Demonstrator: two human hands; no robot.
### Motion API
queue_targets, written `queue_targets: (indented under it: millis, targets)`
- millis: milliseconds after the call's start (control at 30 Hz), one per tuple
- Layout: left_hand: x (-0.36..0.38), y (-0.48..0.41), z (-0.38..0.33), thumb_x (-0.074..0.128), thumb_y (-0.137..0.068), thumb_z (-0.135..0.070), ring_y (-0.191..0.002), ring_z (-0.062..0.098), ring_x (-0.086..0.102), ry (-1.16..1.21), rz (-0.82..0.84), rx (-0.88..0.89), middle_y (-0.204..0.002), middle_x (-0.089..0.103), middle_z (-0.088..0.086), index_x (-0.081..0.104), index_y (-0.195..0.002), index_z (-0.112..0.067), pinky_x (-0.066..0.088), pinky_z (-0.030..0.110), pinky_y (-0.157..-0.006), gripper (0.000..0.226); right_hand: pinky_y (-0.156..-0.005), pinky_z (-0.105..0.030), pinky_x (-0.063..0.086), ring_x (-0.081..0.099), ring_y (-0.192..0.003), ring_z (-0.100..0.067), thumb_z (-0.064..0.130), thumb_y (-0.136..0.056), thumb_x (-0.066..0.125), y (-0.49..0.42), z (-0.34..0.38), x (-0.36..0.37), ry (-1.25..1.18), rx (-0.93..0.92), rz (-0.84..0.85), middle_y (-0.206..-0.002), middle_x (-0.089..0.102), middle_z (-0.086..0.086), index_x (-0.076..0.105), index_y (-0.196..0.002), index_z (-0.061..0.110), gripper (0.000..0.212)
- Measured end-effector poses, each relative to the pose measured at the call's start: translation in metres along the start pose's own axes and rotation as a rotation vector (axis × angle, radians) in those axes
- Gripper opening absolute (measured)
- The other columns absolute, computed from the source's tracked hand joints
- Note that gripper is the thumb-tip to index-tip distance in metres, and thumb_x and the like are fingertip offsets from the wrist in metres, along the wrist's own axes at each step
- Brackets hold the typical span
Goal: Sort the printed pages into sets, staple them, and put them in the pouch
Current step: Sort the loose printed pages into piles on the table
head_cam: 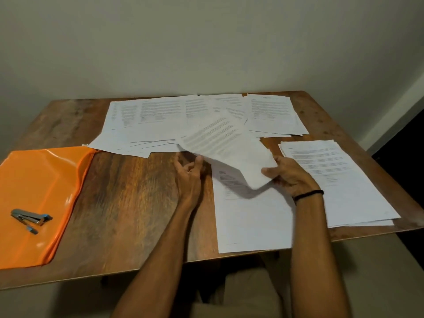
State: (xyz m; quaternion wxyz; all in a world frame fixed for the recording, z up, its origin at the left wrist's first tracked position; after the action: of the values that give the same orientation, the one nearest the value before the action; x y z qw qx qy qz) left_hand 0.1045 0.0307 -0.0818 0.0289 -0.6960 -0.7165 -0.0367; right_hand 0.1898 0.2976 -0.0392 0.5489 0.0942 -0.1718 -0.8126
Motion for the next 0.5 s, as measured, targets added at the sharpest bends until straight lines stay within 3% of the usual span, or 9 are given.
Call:
queue_targets:
  millis: [100,200,267,400,500]
  targets:
    - [0.001,0.002,-0.004,0.064,-0.097,-0.033,-0.094,0.008,0.072,0.078,0.048,0.006,-0.093,0.076,-0.005,0.032,-0.150,-0.012,0.056,0.034,-0.091,0.066,-0.082,-0.035,0.058,0.069,-0.105,-0.032,-0.015,-0.077,0.073,0.016,-0.015,-0.011,0.094,0.007,-0.008,-0.110,0.073,-0.013,0.065,-0.114,0.003,0.042]
    - [0.004,0.003,-0.006,0.065,-0.096,-0.011,-0.075,-0.006,0.065,0.050,0.049,0.026,-0.078,0.064,-0.010,0.038,-0.147,-0.006,0.052,0.013,-0.076,0.058,-0.071,-0.026,0.058,0.070,-0.093,-0.024,-0.010,-0.077,0.075,0.034,-0.016,-0.009,0.268,-0.021,0.008,-0.106,0.074,-0.009,0.067,-0.107,0.011,0.037]
    - [0.006,0.003,-0.004,0.064,-0.092,0.001,-0.068,-0.002,0.060,0.032,0.062,0.041,-0.074,0.059,-0.008,0.040,-0.146,-0.008,0.052,0.016,-0.071,0.060,-0.070,-0.020,0.055,0.070,-0.092,-0.017,-0.005,-0.079,0.077,0.044,-0.014,-0.006,0.347,-0.040,0.052,-0.105,0.074,-0.002,0.067,-0.107,0.017,0.037]
    - [0.004,0.001,-0.004,0.060,-0.090,0.010,-0.089,0.014,0.069,0.026,0.062,0.079,-0.096,0.069,0.008,0.043,-0.143,-0.015,0.058,0.027,-0.077,0.060,-0.075,-0.013,0.046,0.068,-0.100,-0.005,0.017,-0.084,0.079,0.057,-0.010,-0.002,0.417,-0.115,0.152,-0.110,0.074,0.012,0.066,-0.117,0.025,0.036]
    - [0.005,0.002,-0.004,0.055,-0.090,0.014,-0.094,0.019,0.068,-0.030,0.094,0.087,-0.091,0.066,0.003,0.042,-0.144,-0.015,0.060,0.031,-0.082,0.062,-0.070,-0.019,0.048,0.068,-0.096,-0.004,0.030,-0.087,0.076,0.053,-0.003,-0.003,0.401,-0.124,0.047,-0.105,0.075,0.008,0.065,-0.117,0.022,0.034]
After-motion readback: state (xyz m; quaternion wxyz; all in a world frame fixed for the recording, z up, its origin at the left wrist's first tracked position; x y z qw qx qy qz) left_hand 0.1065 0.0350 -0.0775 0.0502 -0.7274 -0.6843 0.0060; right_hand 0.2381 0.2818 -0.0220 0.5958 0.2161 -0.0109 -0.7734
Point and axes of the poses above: each hand's wrist, its own y-axis away from the middle knuckle, its own x-axis out of the palm, z = x × y, the point moved 5 cm from there along -y, towards the middle knuckle
